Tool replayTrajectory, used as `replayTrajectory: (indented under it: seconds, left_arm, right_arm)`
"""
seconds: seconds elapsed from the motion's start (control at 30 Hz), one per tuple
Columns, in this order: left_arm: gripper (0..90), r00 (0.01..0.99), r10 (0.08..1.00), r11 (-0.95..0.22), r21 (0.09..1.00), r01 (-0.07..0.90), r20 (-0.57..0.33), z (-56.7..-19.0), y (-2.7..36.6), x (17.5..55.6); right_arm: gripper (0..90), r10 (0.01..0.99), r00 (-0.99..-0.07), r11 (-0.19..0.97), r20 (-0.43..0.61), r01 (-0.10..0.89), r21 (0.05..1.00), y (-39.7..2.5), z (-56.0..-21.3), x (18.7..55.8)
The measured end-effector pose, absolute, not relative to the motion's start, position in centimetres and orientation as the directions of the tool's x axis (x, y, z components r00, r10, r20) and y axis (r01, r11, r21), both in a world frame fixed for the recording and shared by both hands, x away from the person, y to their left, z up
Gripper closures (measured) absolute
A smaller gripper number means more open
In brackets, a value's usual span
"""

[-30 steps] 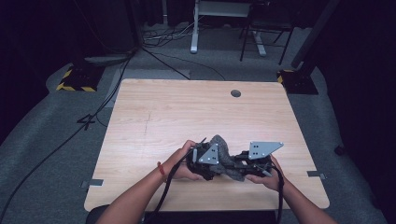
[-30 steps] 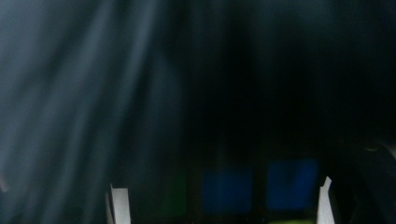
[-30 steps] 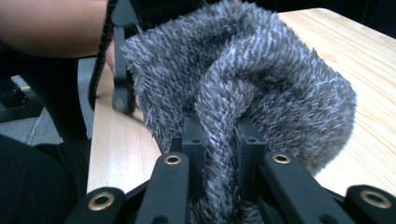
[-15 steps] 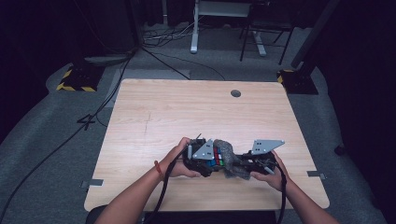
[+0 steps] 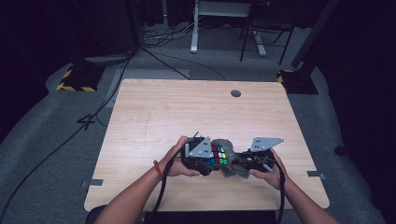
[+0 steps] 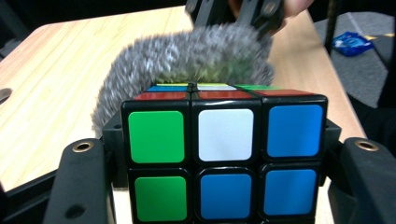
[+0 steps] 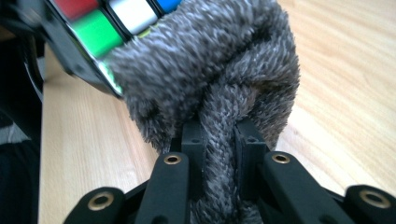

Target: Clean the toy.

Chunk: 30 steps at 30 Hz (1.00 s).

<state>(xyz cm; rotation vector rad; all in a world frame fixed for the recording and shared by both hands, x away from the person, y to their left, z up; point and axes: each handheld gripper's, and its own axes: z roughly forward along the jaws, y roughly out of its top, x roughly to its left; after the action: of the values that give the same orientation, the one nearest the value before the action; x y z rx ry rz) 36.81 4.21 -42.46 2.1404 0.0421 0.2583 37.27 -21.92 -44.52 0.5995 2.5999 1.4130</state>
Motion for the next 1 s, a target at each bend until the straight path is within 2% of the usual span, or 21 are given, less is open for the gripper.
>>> replayTrajectory:
  seconds: [0.33, 0.43, 0.53, 0.7, 1.0]
  left_arm:
    - [33.2, 0.985, 0.120, -0.515, 0.856, -0.047, 0.126, -42.8, 4.1, 37.0]
    - [32.7, 0.984, 0.125, -0.536, 0.843, -0.040, 0.126, -43.1, 4.1, 37.2]
    - [33.0, 0.983, 0.119, -0.581, 0.813, -0.043, 0.137, -43.5, 3.6, 37.2]
    - [33.5, 0.981, 0.109, -0.610, 0.790, -0.061, 0.160, -43.9, 3.2, 37.0]
    - [33.7, 0.982, 0.132, -0.561, 0.827, -0.040, 0.138, -43.0, 4.0, 37.1]
  right_arm:
    - [78.1, 0.322, -0.938, 0.456, 0.126, 0.271, 0.848, -21.0, -44.6, 37.0]
    - [78.1, 0.314, -0.937, 0.419, 0.153, 0.282, 0.863, -21.3, -44.5, 37.2]
    - [78.0, 0.287, -0.947, 0.388, 0.144, 0.253, 0.886, -21.4, -43.8, 36.9]
    - [78.0, 0.288, -0.953, 0.406, 0.094, 0.210, 0.889, -21.1, -43.1, 36.2]
    - [78.1, 0.333, -0.937, 0.506, 0.102, 0.269, 0.819, -21.0, -44.7, 37.0]
